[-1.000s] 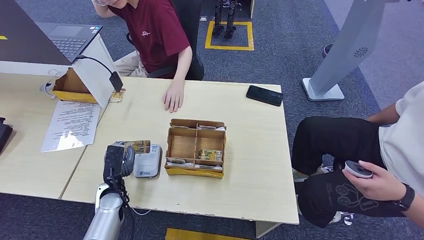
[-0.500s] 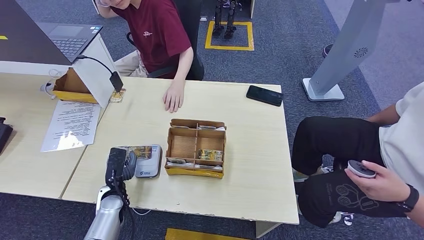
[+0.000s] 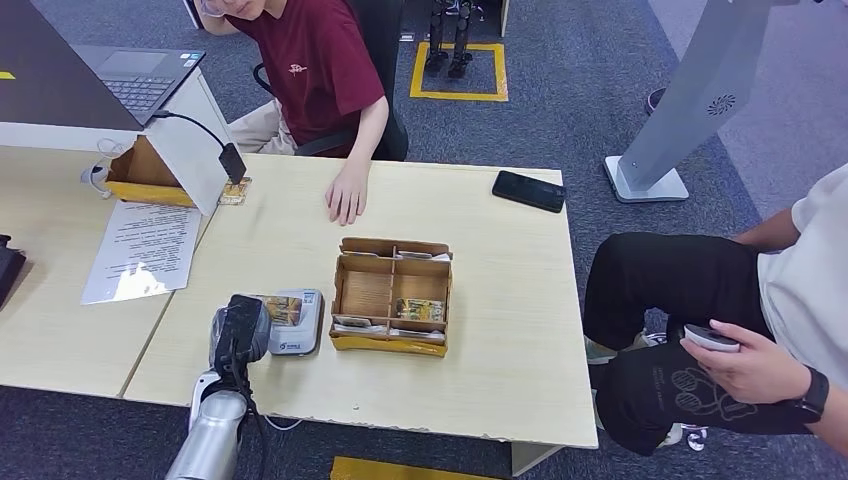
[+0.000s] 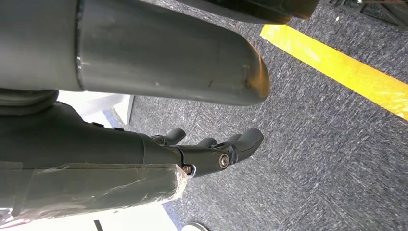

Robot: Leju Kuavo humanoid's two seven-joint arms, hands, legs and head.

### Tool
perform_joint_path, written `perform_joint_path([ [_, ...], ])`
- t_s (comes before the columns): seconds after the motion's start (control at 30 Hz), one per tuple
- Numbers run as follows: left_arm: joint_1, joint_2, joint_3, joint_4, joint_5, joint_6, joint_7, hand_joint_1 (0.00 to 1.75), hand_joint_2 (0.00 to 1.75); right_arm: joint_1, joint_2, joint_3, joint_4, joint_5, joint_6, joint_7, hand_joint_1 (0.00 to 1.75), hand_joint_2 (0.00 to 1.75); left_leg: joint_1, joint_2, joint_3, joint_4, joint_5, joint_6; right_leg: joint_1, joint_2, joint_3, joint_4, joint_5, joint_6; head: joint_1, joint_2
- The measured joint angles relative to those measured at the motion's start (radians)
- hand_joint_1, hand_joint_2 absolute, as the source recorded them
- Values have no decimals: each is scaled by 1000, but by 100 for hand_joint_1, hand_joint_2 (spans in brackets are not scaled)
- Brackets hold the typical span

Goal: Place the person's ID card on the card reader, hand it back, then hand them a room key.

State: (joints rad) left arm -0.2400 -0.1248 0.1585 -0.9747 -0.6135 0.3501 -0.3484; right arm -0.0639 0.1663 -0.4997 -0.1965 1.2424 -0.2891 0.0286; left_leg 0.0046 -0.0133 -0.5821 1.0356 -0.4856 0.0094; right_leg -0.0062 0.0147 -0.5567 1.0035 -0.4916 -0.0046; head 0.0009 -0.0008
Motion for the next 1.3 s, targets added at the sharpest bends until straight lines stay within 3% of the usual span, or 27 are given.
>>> perform_joint_path([
  [0.43, -7, -1, -1, 40, -182, 103, 53, 175, 175, -1, 5, -8, 0, 23, -1, -9, 0, 0, 0, 0, 0, 0, 0, 0, 0, 0, 0, 0, 0, 0, 0, 0],
  [0.83, -9, -2, 0, 66, -223, 125, 63, 175, 175, -1, 8, -10, -2, 37, -3, -18, 0, 0, 0, 0, 1, 0, 0, 0, 0, 0, 1, 0, 0, 0, 0, 0],
  [1.03, -7, -5, 4, 65, -86, 22, -18, 175, 175, -2, 8, -13, -2, 50, -4, -20, 0, 0, 0, -1, 1, 0, 0, 0, 0, -1, 1, 0, 0, 0, 0, 0],
  [1.2, 12, -15, 44, 13, 195, -168, -130, 175, 175, -2, 8, -25, -2, 59, -2, -22, 0, 0, 0, 0, 1, 0, 0, 0, 0, 0, 1, 0, 0, 0, 0, 0],
  [1.3, 18, -22, 71, -41, 320, -220, -170, 175, 175, -2, 8, -30, -2, 69, -1, -21, 0, 0, 0, 0, 0, 0, 0, 0, 0, 0, 1, 0, 0, 0, 0, 0],
])
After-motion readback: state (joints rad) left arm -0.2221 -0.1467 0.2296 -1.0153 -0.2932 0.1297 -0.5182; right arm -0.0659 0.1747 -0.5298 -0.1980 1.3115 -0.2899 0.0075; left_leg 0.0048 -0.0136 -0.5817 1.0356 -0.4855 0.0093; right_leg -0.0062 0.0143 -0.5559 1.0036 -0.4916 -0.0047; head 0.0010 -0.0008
